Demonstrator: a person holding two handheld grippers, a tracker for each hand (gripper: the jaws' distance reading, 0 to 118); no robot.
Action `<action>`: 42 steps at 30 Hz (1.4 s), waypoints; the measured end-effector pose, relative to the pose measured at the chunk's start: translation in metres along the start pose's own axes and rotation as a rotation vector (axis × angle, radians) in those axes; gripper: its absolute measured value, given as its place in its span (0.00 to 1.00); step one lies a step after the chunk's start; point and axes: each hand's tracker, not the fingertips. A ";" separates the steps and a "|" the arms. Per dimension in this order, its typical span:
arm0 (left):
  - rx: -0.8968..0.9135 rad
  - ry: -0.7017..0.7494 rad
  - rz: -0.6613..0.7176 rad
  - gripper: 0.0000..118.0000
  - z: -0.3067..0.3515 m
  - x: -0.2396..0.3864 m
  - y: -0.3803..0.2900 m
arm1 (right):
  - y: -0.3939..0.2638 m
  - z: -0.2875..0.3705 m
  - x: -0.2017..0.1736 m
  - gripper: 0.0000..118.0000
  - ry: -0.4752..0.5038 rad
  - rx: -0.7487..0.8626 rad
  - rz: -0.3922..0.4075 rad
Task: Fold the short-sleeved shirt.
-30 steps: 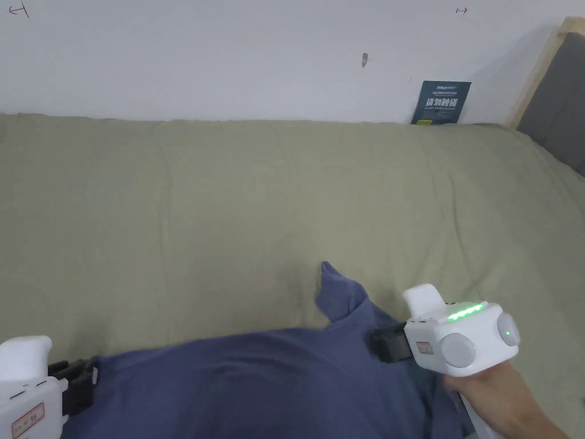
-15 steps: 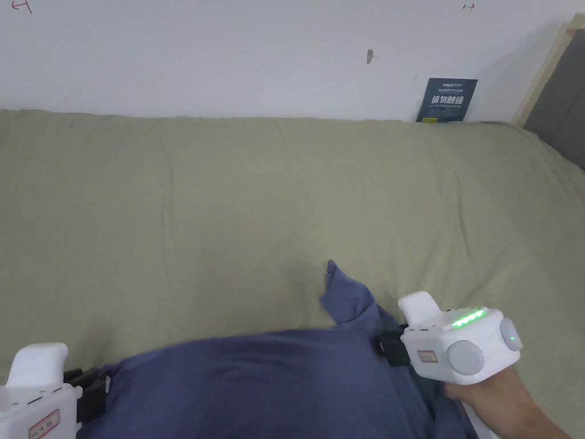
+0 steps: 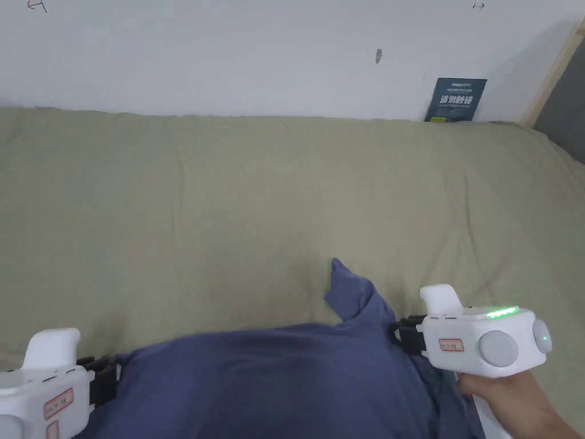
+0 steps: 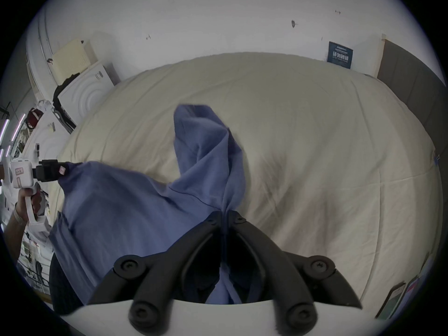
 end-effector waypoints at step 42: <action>0.433 0.218 -0.078 0.20 0.247 0.049 -0.191 | -0.219 0.310 -0.164 0.00 -0.150 0.657 -0.060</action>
